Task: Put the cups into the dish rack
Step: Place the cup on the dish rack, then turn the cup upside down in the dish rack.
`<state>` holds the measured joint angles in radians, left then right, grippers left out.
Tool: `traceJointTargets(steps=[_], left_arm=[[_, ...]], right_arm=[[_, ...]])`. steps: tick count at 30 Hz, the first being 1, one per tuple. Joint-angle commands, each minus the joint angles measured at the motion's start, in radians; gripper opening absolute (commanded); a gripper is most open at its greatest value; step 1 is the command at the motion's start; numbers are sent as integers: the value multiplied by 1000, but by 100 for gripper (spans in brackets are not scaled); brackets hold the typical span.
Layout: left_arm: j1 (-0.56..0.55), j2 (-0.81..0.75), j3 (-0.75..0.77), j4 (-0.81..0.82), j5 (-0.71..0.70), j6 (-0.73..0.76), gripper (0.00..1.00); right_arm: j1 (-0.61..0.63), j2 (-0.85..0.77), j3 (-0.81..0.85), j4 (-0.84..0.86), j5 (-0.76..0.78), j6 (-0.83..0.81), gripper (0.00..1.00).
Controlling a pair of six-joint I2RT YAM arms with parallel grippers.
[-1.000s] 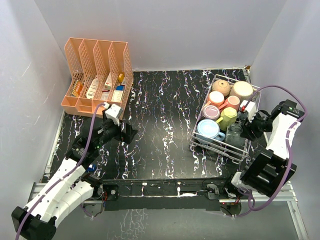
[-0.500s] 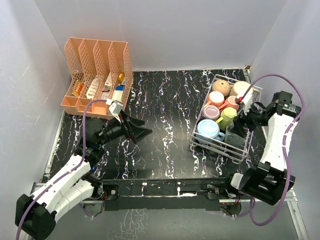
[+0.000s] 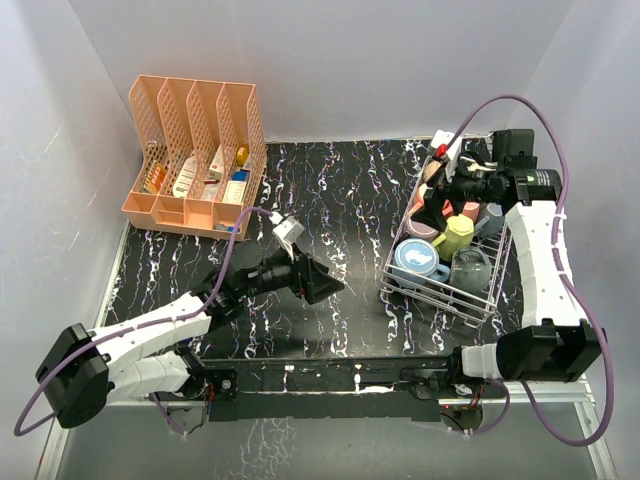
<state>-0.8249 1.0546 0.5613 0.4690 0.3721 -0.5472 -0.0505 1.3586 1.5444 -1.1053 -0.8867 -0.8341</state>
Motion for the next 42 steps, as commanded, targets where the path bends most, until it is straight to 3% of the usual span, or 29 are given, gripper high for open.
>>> traceJointTargets(steps=[1,6,18,31,37,42], left_arm=[[-50,30,17,111,-110,-54,76],[-89,93,10,183,-185,-138,74],[-103,115,-5,182,-187,-192,73],[-103,42,-49,140,-206,-186,73],[-103,48,-46,139,-210,-189,72],[-103,46,-50,135,-209,-188,72]], right_arm=[[-8,-88,-35,86,13,-90,100],[-130,20,78,-232,102,-299,96],[-523,-78,-144,-255,277,-576,90],[-545,-28,-258,-253,216,-637,88],[-545,47,-220,-252,166,-673,76],[-543,61,-229,-252,136,-700,75]])
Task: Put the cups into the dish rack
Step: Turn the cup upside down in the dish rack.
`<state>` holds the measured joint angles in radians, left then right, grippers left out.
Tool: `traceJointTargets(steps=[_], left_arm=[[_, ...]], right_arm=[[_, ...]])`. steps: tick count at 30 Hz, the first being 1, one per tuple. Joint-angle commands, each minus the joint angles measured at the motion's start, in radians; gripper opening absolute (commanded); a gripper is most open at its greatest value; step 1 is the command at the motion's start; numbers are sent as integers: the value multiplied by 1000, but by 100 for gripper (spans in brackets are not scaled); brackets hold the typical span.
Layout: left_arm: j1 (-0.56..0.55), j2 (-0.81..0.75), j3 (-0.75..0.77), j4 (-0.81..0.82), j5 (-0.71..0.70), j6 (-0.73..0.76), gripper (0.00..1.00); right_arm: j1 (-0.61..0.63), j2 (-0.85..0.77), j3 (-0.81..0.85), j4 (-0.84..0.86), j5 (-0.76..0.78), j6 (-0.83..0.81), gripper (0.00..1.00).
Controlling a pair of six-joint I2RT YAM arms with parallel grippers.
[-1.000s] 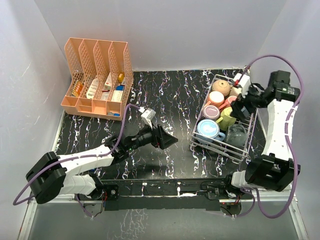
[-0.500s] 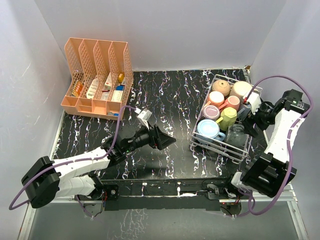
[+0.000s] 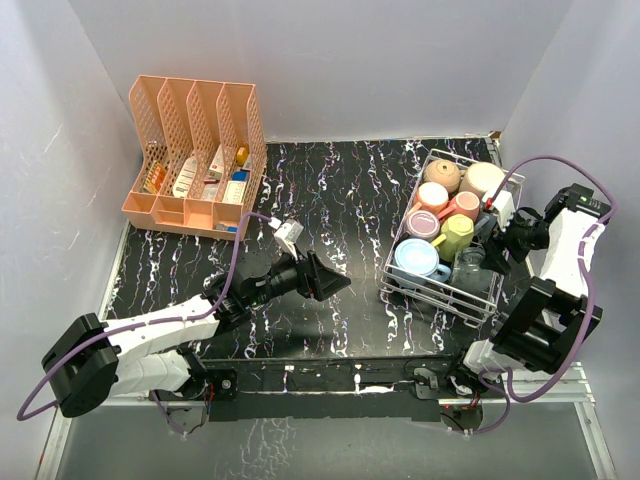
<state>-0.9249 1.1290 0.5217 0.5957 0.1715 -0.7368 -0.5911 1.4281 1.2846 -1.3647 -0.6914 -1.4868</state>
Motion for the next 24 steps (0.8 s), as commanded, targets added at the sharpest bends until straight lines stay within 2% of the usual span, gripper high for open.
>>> traceJointTargets(steps=[1,6,18,24], left_arm=[[-3,-30,-12,8,-10,3,72],[-4,-32,-12,6,-6,7,69],[-3,-39,-15,-1,6,-2,67],[-3,-44,-17,-10,9,-4,66]], right_arm=[[-1,-10,21,7,-61,-52,73],[0,-4,3,7,-63,-52,63],[37,36,8,7,-111,-32,58],[64,44,0,7,-116,-19,45]])
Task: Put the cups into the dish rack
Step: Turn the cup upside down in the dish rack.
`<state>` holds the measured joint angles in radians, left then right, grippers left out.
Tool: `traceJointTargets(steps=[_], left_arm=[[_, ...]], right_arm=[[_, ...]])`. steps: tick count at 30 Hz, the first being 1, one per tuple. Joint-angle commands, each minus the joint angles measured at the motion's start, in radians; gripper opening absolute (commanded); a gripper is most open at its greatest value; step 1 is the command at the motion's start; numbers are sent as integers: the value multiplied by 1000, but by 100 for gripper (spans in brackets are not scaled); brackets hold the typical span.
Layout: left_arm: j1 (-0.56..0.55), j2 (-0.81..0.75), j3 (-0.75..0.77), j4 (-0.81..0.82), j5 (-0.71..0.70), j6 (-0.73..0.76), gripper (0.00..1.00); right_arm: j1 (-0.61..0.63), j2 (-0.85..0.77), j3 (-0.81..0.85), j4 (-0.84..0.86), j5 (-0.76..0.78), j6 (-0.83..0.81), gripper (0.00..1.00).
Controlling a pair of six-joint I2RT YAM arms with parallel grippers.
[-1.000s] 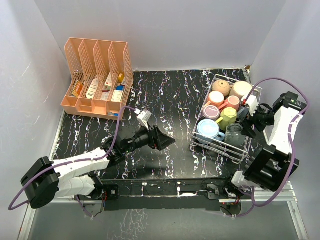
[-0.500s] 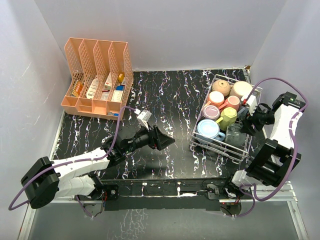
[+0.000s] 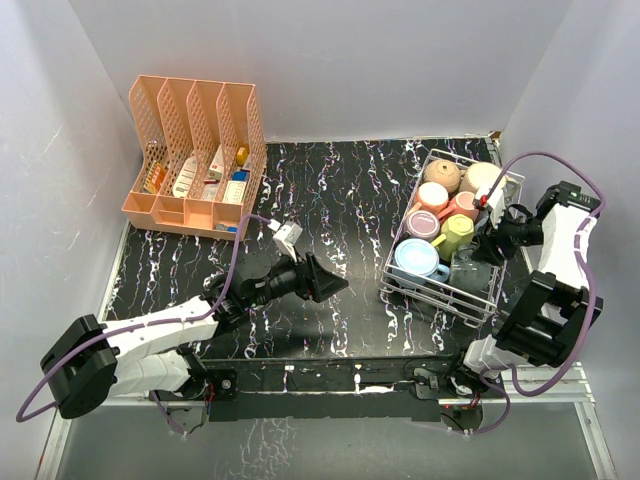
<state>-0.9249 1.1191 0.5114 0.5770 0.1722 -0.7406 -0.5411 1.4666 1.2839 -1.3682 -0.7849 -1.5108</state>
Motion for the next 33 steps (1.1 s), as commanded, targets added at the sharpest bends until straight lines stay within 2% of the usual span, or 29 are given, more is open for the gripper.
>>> traceJointTargets(steps=[1,8,9,11,12,19,25,33], left_arm=[[-4,-36,-8,6,7,0,66],[-4,-53,-18,-4,3,0,67],[-4,-56,-18,-5,3,0,66],[-4,-61,-21,-10,0,1,66],[-3,-65,-21,-13,0,0,66],[-3,-85,-27,-33,-8,8,66],[-3,-96,-33,-43,-14,12,66],[-3,-107,-32,-61,-23,19,66]], right_arm=[[18,7,-1,11,-22,7,44],[42,11,-6,11,-15,12,38],[46,9,-5,11,-12,12,33],[53,4,-4,10,1,10,13],[55,0,-3,11,11,6,9],[54,-37,85,11,104,-28,8],[85,-27,160,17,251,-46,8],[318,-77,57,147,489,66,8]])
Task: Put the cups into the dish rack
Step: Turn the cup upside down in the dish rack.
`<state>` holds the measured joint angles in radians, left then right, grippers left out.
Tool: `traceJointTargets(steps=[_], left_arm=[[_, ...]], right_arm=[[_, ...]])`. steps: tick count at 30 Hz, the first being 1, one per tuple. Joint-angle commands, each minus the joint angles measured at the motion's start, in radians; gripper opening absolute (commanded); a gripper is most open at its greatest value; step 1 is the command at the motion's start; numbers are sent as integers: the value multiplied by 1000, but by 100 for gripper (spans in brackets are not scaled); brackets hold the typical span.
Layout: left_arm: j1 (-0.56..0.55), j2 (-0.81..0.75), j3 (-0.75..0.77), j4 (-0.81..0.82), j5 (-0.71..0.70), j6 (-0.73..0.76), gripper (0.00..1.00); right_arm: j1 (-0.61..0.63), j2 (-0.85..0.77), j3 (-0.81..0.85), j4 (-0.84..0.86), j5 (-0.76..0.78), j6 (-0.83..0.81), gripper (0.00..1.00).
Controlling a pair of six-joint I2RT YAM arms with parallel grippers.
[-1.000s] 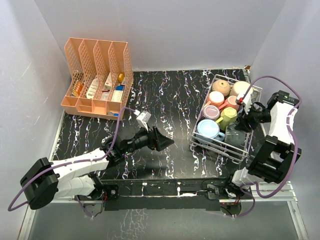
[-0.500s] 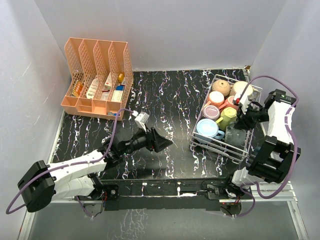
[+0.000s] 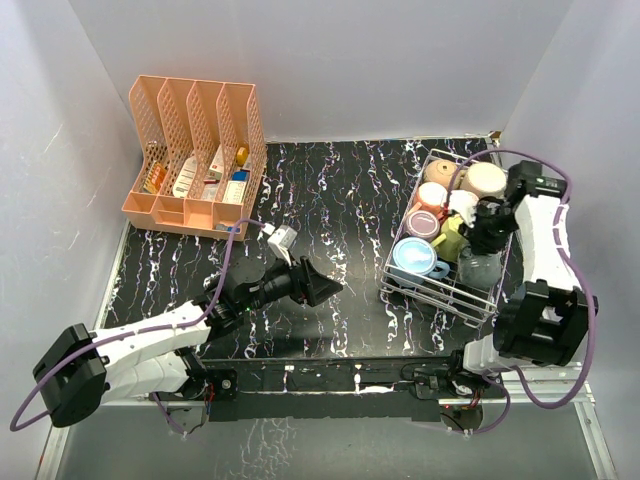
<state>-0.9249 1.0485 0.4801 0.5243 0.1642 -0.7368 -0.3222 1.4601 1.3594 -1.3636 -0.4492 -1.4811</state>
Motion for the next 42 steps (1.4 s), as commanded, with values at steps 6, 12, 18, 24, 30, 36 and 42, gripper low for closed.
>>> traceJointTargets(steps=[6,12,18,24,30,36,42], left_arm=[[-4,-64,-17,-26,-30,19,66],[-4,-72,-19,-34,-35,27,66],[-4,-82,-17,-47,-37,33,66],[-3,-90,-21,-50,-41,31,66],[-3,-94,-15,-61,-40,33,66],[-3,-125,-15,-92,-49,39,66],[-3,-173,-11,-132,-63,51,68]], right_arm=[[268,-115,-102,176,286,96,8],[454,-191,-205,192,341,175,8],[527,-184,-245,220,370,311,10],[532,-144,-221,191,346,399,21],[532,-129,-206,185,287,436,41],[532,-114,-94,122,235,464,57],[532,-151,-4,108,153,512,65]])
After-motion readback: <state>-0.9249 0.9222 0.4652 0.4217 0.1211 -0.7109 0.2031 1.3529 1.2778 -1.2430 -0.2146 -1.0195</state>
